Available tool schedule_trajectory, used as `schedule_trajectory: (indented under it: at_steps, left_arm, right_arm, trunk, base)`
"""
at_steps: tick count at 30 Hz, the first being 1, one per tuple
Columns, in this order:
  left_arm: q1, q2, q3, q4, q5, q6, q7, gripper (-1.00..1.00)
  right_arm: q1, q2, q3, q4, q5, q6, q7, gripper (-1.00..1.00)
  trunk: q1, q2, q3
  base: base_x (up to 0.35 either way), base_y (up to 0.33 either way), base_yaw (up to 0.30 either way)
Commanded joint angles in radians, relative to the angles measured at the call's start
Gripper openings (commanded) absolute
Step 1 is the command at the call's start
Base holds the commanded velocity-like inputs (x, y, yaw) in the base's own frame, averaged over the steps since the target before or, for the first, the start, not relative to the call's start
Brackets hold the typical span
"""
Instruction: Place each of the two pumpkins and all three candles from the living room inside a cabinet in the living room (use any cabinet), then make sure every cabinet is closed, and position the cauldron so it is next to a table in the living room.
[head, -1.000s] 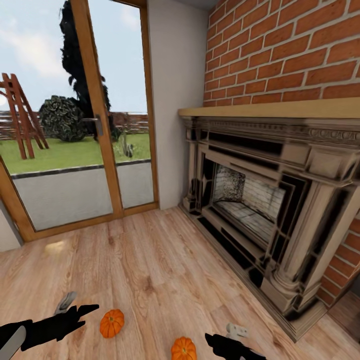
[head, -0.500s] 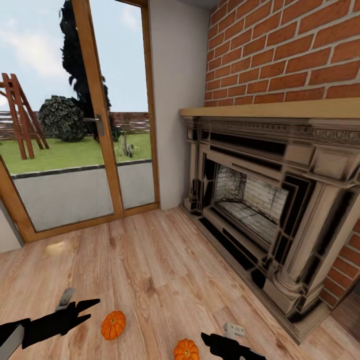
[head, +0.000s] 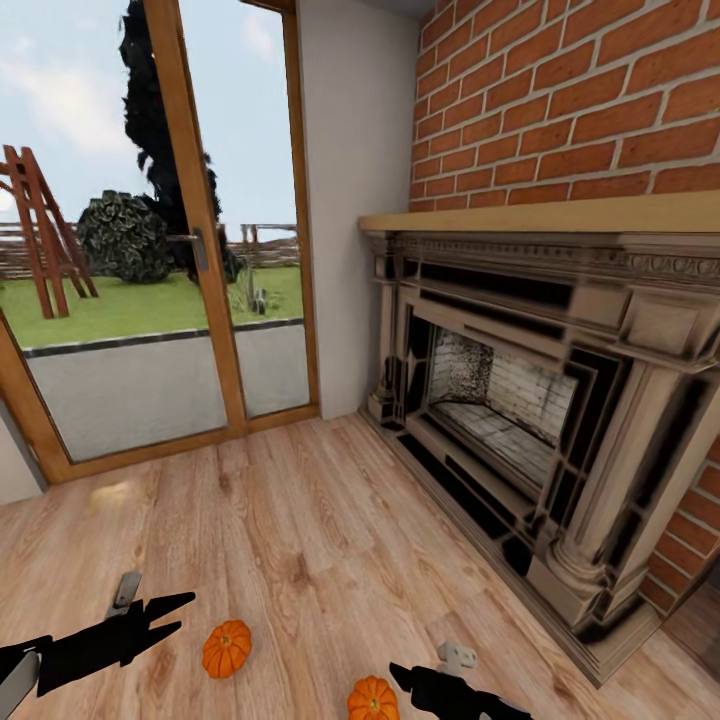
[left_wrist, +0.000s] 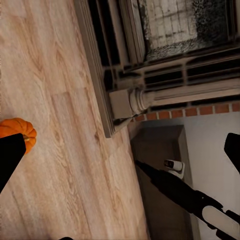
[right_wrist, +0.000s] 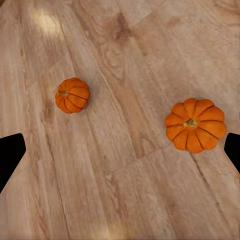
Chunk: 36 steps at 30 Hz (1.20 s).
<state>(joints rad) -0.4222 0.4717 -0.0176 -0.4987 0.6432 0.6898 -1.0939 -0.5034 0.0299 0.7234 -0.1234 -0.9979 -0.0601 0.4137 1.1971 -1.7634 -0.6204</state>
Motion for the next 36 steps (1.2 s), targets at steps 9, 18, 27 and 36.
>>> schedule_trajectory:
  at_steps: [9,18,27,36]
  left_arm:
    - [-0.003,0.030,0.021,-0.010,0.008,0.031,-0.069,1.00]
    - [-0.009,0.061,0.070,-0.024,0.008,0.077,-0.119,1.00]
    - [-0.012,0.064,0.099,-0.134,0.010,0.152,-0.120,1.00]
    - [-0.012,0.061,0.119,-0.139,0.008,0.155,-0.117,1.00]
  right_arm:
    - [-0.001,-0.001,0.007,0.002,-0.008,-0.007,0.009,1.00]
    - [-0.001,-0.001,0.005,0.002,-0.008,-0.007,0.014,1.00]
    - [-0.001,-0.001,0.005,0.002,-0.008,-0.009,0.014,1.00]
    - [-0.001,0.000,0.005,0.002,-0.008,-0.016,0.014,1.00]
  trunk:
    - [0.035,-0.064,-0.029]
    - [0.042,-0.078,-0.036]
    - [0.077,-0.141,-0.064]
    - [0.111,-0.204,-0.092]
  base:
    - [0.000,0.000,0.000]
    - [0.000,0.000,0.000]
    - [0.000,0.000,0.000]
    - [0.000,0.000,0.000]
